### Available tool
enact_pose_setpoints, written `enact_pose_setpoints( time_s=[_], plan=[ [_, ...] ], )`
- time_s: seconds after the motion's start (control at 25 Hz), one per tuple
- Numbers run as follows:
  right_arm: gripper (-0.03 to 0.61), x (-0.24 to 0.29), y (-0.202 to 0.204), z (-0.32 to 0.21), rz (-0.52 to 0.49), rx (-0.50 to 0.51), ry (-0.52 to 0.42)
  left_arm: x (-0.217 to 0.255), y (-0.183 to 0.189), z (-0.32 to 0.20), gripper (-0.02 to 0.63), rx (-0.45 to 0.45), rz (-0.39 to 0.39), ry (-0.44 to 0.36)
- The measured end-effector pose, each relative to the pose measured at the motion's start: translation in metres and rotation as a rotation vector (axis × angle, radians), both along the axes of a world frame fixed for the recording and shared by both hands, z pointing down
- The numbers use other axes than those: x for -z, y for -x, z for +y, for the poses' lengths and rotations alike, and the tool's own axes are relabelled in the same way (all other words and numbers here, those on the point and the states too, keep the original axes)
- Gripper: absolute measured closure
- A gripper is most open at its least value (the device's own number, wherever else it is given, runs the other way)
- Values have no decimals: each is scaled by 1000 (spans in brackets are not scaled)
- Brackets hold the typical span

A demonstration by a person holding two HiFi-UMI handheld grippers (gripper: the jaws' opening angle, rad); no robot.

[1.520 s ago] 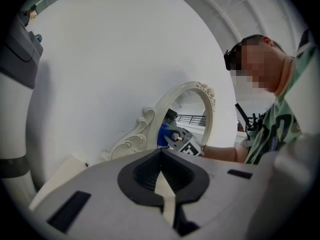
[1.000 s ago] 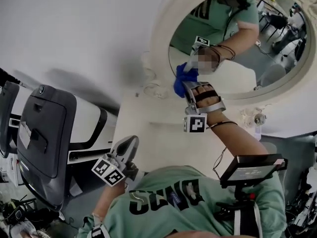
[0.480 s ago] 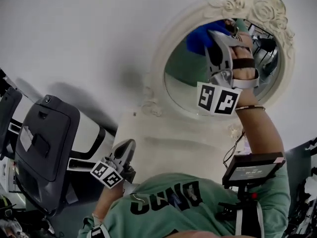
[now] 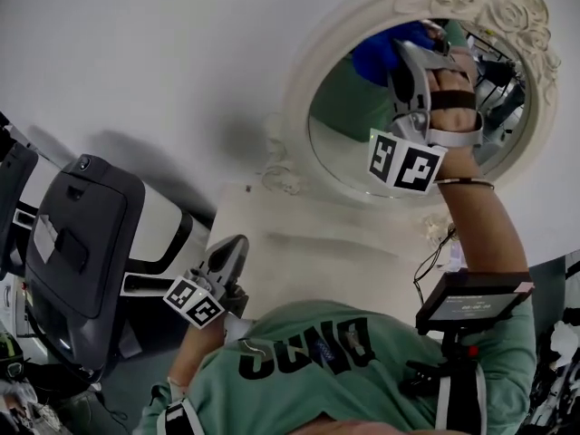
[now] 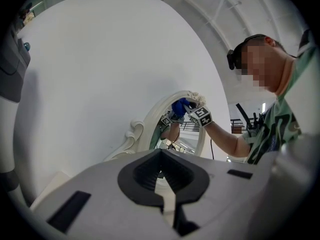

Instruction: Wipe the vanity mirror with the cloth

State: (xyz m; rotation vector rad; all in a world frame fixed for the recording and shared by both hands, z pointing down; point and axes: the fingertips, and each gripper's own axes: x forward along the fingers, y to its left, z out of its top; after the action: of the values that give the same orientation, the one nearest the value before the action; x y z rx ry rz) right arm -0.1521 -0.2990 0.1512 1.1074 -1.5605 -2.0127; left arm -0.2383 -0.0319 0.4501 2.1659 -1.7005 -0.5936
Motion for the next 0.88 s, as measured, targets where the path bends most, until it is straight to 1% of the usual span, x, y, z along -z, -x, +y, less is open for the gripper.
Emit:
enact_pose_setpoints(
  time_s=[0.12, 0.32, 0.52, 0.72, 0.8, 0.88],
  plan=[
    [526, -38, 7, 1, 29, 32, 17, -10, -3, -5, 604, -14, 6, 26],
    [526, -126, 29, 5, 109, 78, 71, -35, 8, -6, 604, -13, 21, 85],
    [526, -232, 34, 17, 223, 103, 174, -53, 10, 3, 604, -19, 43, 139],
    [526, -353, 31, 16, 366, 97, 301, -71, 6, 3, 604, -24, 54, 190],
    [526, -378, 29, 12, 361, 97, 329, -78, 6, 2, 604, -18, 55, 211],
    [526, -380, 27, 9, 327, 99, 353, -82, 6, 3, 604, -17, 53, 226]
  ],
)
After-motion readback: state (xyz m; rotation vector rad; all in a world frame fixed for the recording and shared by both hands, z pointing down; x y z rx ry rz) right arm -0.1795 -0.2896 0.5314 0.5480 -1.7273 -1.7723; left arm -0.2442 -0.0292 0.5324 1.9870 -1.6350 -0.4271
